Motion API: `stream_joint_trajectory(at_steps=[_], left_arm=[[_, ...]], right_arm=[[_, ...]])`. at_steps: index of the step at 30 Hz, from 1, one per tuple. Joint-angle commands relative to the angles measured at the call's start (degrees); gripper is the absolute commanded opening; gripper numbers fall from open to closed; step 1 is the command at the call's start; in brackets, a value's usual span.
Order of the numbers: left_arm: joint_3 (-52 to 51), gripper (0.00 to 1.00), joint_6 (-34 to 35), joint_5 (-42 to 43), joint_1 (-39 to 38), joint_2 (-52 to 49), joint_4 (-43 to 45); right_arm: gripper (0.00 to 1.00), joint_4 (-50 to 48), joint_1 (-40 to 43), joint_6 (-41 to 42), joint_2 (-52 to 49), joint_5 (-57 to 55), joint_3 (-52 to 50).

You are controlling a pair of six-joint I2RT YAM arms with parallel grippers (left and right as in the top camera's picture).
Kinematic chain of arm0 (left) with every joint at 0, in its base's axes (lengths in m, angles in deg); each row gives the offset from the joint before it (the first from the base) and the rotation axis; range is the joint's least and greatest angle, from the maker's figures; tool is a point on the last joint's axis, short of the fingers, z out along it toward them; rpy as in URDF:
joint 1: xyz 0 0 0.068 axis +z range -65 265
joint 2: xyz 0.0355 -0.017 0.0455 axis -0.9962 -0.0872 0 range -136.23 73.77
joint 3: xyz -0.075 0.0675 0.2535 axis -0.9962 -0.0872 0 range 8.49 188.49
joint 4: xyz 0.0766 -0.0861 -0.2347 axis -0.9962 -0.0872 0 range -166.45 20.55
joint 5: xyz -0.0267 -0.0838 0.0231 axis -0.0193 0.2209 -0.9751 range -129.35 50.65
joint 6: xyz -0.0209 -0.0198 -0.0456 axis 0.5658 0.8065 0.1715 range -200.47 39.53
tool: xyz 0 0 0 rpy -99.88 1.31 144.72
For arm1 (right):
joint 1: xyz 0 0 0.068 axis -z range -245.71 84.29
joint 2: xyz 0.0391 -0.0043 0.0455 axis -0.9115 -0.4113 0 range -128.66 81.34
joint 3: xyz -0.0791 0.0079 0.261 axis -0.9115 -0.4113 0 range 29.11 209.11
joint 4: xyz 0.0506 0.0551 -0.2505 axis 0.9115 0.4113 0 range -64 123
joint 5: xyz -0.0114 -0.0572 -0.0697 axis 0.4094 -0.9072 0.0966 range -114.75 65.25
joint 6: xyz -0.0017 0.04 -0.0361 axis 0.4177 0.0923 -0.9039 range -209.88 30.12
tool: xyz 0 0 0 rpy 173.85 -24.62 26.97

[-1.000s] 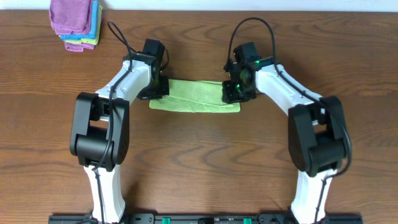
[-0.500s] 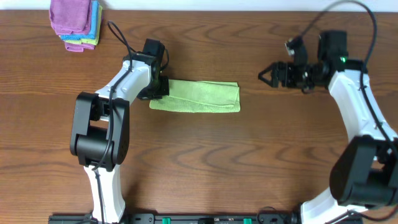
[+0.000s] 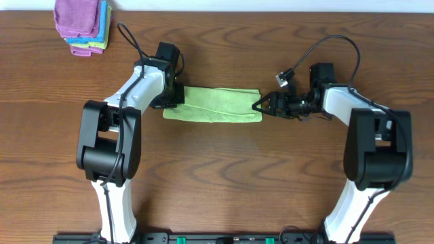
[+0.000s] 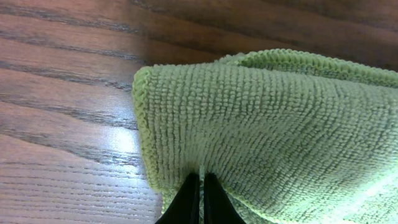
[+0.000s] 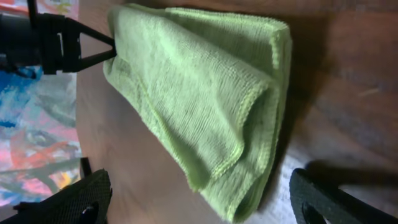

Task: Fold the cloth
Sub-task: 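Lift the right gripper away and reach it to the cloth's right end, then grasp the cloth's right end with the right gripper and fold it leftward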

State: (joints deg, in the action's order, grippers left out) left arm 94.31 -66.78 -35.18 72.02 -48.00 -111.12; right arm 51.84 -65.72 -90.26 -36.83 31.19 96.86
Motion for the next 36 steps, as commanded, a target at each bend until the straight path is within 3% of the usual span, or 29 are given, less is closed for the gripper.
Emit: stream_joint_trajectory(at_steps=[1,9,12,13,20,25,32,36], left_arm=[[-1.25,0.06,0.28,0.39,-0.24,-0.79,-0.35],[-1.25,0.06,0.26,0.39,-0.24,-0.79,-0.28],[-1.25,0.06,0.26,0.42,-0.24,-0.79,-0.31],[-1.25,0.06,0.26,0.44,-0.24,-0.79,-0.31],[-0.76,0.06,0.24,3.61,-0.24,-0.63,-0.66],[3.45,0.06,0.02,4.98,-0.15,1.31,-3.82],[12.74,0.06,0.02,4.87,-0.13,9.73,-9.20],[13.38,0.06,0.04,4.87,0.11,16.83,-9.57]], right_arm=[[0.93,-1.51,-1.88,3.56,-1.33,-1.33,0.22],[0.92,-7.69,-5.97,8.72,-5.66,-2.16,0.22],[0.86,-8.13,-6.84,8.76,-5.75,-3.26,0.28],[0.80,-8.11,-6.84,9.03,-5.75,-3.21,0.59],[0.02,-4.09,-6.49,11.91,-5.11,-3.41,5.99],[0.01,9.20,-6.38,10.08,-3.28,-12.72,14.25],[0.01,37.09,-6.47,8.72,0.79,-44.00,29.73],[0.01,46.16,-7.15,12.68,1.29,-60.08,35.71]])
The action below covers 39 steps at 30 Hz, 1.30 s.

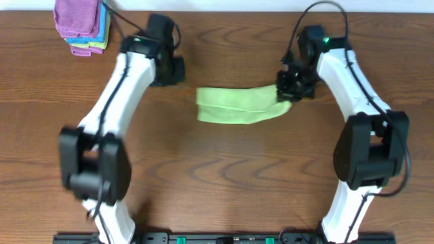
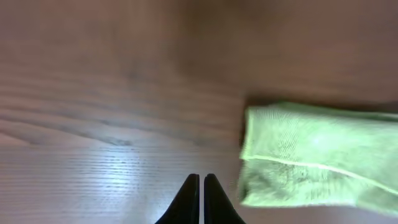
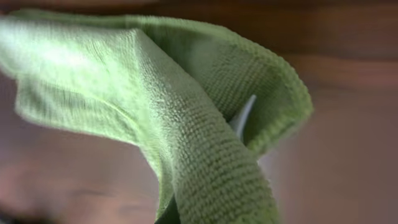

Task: Fold the cloth
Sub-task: 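Grasp the cloth's right end with the right gripper and fold it leftward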

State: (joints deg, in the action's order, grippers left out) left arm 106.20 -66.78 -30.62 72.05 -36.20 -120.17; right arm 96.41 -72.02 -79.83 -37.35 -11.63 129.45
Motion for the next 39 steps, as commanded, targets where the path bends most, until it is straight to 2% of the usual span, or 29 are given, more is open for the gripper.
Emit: stream_joint_trajectory(at_steps=[1,9,18,25,35,36,37,38,39], left_arm=[[1.49,0.06,0.07,0.31,0.24,7.10,-0.85],[1.49,0.06,0.04,0.33,0.96,17.25,-3.87],[1.49,0.06,0.02,0.33,1.05,24.39,-6.49],[1.49,0.06,0.02,0.31,1.05,26.75,-7.93],[1.46,0.06,0.02,0.31,1.05,26.86,-8.87],[1.49,0.06,0.02,0.31,1.05,26.84,-8.90],[1.49,0.07,0.02,0.31,1.05,26.86,-8.90],[1.49,0.07,0.02,0.31,1.05,26.86,-8.85],[1.49,0.07,0.02,0.31,1.05,26.86,-8.83]], right_arm=[[0.01,2.36,-1.42,2.80,1.81,-19.87,4.07],[0.01,-1.64,-10.19,2.29,0.15,-26.71,3.98],[0.01,-4.85,-18.75,-0.09,-6.78,-26.67,3.96],[0.01,-6.88,-23.26,-2.03,-8.09,-27.52,3.91],[0.02,-6.99,-25.14,-2.86,-10.38,-27.02,3.89],[0.22,-7.02,-25.31,-2.89,-10.67,-26.53,3.89],[0.48,-7.06,-25.42,-2.89,-10.93,-25.64,3.89],[0.55,-7.21,-25.59,-3.32,-11.15,-23.71,3.89],[0.57,-7.30,-25.75,-4.17,-11.30,-21.27,3.89]])
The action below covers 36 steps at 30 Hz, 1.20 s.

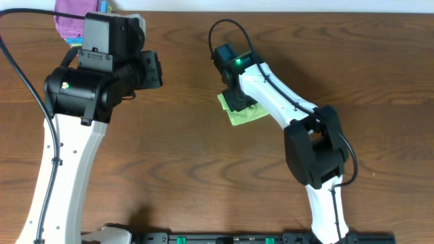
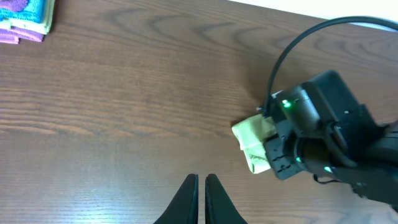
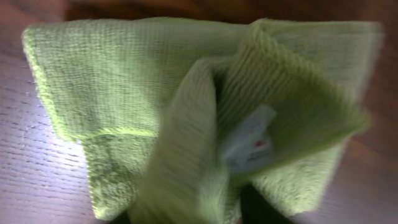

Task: Fold the cloth

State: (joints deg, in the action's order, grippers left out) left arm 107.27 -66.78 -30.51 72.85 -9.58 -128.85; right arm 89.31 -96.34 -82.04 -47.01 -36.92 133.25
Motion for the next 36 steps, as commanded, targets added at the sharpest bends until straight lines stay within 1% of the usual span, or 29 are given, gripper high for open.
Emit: stream_joint_trajectory(at_steps=[1,2,6,8,9,11,14,16,19,20,23,24,26,27,28,29,30,31,32,33,34,35,36], left_arm=[[0.42,0.08,0.02,0.20,0.24,0.24,-0.07],[0.39,0.09,0.04,0.20,0.24,0.24,0.09],[0.42,0.10,0.04,0.20,0.24,0.24,0.28],[0.42,0.09,0.04,0.20,0.24,0.22,0.28],[0.42,0.10,0.07,0.20,0.24,0.22,0.28],[0.42,0.10,0.04,0.00,0.24,0.22,0.28],[0.39,0.11,0.04,-0.42,0.24,0.22,0.28],[0.37,0.11,0.04,-0.46,0.24,0.22,0.50],[0.37,0.11,0.22,-0.55,0.63,0.22,1.18],[0.37,0.11,1.33,-0.66,1.14,0.22,1.38],[0.26,0.11,4.31,-0.09,4.20,0.22,1.75],[-0.07,0.12,4.31,1.22,5.51,0.20,2.08],[-1.64,0.17,4.15,2.86,7.19,0.13,2.99],[-2.73,0.19,4.11,3.58,7.34,0.09,3.65],[-4.79,0.24,4.11,4.46,7.30,-0.02,5.03],[-6.62,0.29,4.13,5.35,7.06,-0.15,6.36],[-9.05,0.33,4.15,6.67,6.54,-0.42,8.26],[-11.17,0.37,4.42,8.07,6.12,-0.79,10.14],[-13.57,0.44,4.79,10.32,5.90,-1.38,12.48],[-15.78,0.55,4.81,12.98,5.66,-2.14,15.04],[-17.49,0.75,4.81,15.74,5.53,-2.86,17.18],[-19.37,0.97,5.11,19.26,5.46,-3.98,19.96],[-21.07,0.95,5.73,22.45,5.44,-5.22,22.77]], right_arm=[[0.60,-0.37,-1.55,-2.34,-1.64,6.12,0.09],[0.63,-0.90,-1.70,-2.34,-1.64,9.25,0.09],[0.63,-3.06,-1.75,-2.34,-1.64,19.56,0.09],[0.59,-3.37,-1.64,-2.36,-1.64,23.19,0.11],[0.59,-3.34,-1.60,-2.36,-1.64,23.54,0.11],[0.54,-3.06,-1.55,-2.36,-1.44,23.58,0.13],[0.52,-2.40,-1.42,-2.36,-0.50,23.58,0.28],[0.52,-1.97,-1.36,-2.43,0.66,23.58,0.87],[0.56,-0.79,-0.76,-3.69,3.21,23.52,2.03],[0.59,-0.33,-0.39,-4.13,4.28,23.08,2.36],[0.58,1.03,1.18,-4.61,8.37,20.11,3.13],[0.55,1.09,2.10,-5.44,10.27,19.23,3.13],[0.53,0.98,4.24,-5.75,13.99,17.27,3.13],[0.50,0.94,5.49,-5.81,15.52,16.28,3.13],[0.46,0.76,7.02,-5.84,16.79,15.32,3.10],[0.45,0.70,8.57,-6.34,17.53,15.19,3.10],[0.48,0.59,10.54,-6.69,17.90,15.43,3.10],[0.45,0.63,12.22,-6.64,17.90,15.72,3.10],[0.41,0.81,14.40,-6.67,17.66,16.87,2.84],[0.41,0.79,15.96,-6.67,17.31,18.25,2.38],[0.34,0.74,17.29,-6.67,16.92,19.74,1.86],[0.15,0.72,18.60,-6.67,16.22,21.16,1.38],[0.02,0.74,19.61,-6.64,15.26,21.88,1.07]])
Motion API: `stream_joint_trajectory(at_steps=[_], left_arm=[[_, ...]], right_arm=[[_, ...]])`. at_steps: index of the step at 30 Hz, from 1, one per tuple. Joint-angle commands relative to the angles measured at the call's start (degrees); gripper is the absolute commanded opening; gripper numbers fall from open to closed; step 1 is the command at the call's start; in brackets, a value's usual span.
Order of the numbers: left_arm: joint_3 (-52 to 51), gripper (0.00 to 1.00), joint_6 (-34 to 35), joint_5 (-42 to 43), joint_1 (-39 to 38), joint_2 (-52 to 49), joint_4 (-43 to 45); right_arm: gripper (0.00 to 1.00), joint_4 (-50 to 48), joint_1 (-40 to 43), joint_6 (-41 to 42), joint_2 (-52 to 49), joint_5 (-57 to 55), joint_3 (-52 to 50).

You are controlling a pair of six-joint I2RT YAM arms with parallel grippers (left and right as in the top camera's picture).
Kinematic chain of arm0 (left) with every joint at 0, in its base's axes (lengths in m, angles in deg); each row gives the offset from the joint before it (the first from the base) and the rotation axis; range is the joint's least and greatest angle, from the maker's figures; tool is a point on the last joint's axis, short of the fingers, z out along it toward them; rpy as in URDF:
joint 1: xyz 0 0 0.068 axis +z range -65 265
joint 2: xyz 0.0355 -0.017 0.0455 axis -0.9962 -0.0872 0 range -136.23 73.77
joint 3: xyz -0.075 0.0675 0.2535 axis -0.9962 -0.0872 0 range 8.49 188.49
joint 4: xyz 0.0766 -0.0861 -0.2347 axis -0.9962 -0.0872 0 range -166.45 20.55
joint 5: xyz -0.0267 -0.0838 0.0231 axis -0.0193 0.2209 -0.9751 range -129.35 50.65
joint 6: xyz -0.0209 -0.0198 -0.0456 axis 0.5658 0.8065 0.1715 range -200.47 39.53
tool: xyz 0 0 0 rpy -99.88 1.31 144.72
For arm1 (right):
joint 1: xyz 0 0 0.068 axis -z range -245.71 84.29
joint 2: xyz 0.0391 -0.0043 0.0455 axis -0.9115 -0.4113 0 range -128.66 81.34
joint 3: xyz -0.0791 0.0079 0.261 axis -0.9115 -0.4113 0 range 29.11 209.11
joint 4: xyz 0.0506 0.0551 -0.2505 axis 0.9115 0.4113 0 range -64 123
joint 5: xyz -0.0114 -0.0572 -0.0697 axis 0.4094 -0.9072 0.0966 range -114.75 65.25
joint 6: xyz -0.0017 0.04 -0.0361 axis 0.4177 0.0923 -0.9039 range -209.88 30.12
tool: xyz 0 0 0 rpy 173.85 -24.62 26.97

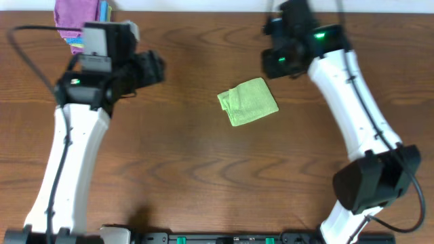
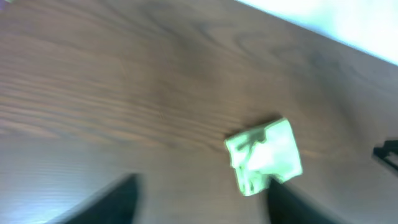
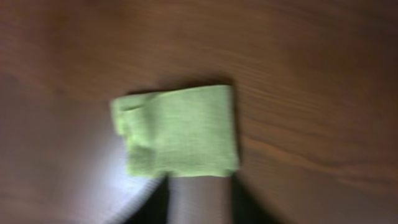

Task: Fold the cloth

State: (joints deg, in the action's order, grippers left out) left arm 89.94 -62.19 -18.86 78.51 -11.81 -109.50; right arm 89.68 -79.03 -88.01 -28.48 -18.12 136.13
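Observation:
The green cloth [image 1: 247, 101] lies folded into a small, slightly skewed square at the middle of the wooden table, with no gripper touching it. It also shows in the left wrist view [image 2: 264, 155] and the right wrist view [image 3: 177, 140], both blurred. My right gripper [image 1: 278, 62] hangs above and behind the cloth, and in its own view the gripper [image 3: 200, 208] is open with nothing between the fingers. My left gripper [image 1: 154, 68] is well off to the left of the cloth, high up, and in its own view the gripper [image 2: 199, 208] has its fingers spread wide.
A stack of folded cloths [image 1: 80, 19], pink on top with blue and yellow-green under it, sits at the table's far left corner. The back edge of the table [image 1: 203, 13] runs just behind both arms.
My right gripper has let go of the cloth and now sits higher and to the right, behind it. The cloth lies flat as a small square. My left gripper, shut before, is now open.
The cloth first lay as a long strip, my left gripper shut on its left end and my right gripper open at its right end. Then the left had let go and the right held the right end. Then the right end was over the left; now both grippers are clear.

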Motion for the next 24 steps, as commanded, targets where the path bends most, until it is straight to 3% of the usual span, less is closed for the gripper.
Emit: stream_joint_trajectory(at_steps=[1,5,10,24], left_arm=[[-4.92,0.95,1.77,13.22,-0.26,-4.17,5.66],[-7.91,0.95,4.85,21.73,-0.81,-10.97,15.13],[-7.93,0.95,7.93,23.10,-3.48,-20.28,21.40],[-7.96,0.95,10.21,25.64,-8.70,-31.21,25.38]], right_arm=[[0.01,0.46,3.02,-0.68,-4.22,3.45,-1.84],[0.01,-0.24,4.02,-0.68,-9.25,3.48,-1.84],[0.01,-4.35,3.87,0.11,-15.02,3.48,-1.84],[0.01,-10.38,4.68,4.20,-20.46,3.04,-1.84]])
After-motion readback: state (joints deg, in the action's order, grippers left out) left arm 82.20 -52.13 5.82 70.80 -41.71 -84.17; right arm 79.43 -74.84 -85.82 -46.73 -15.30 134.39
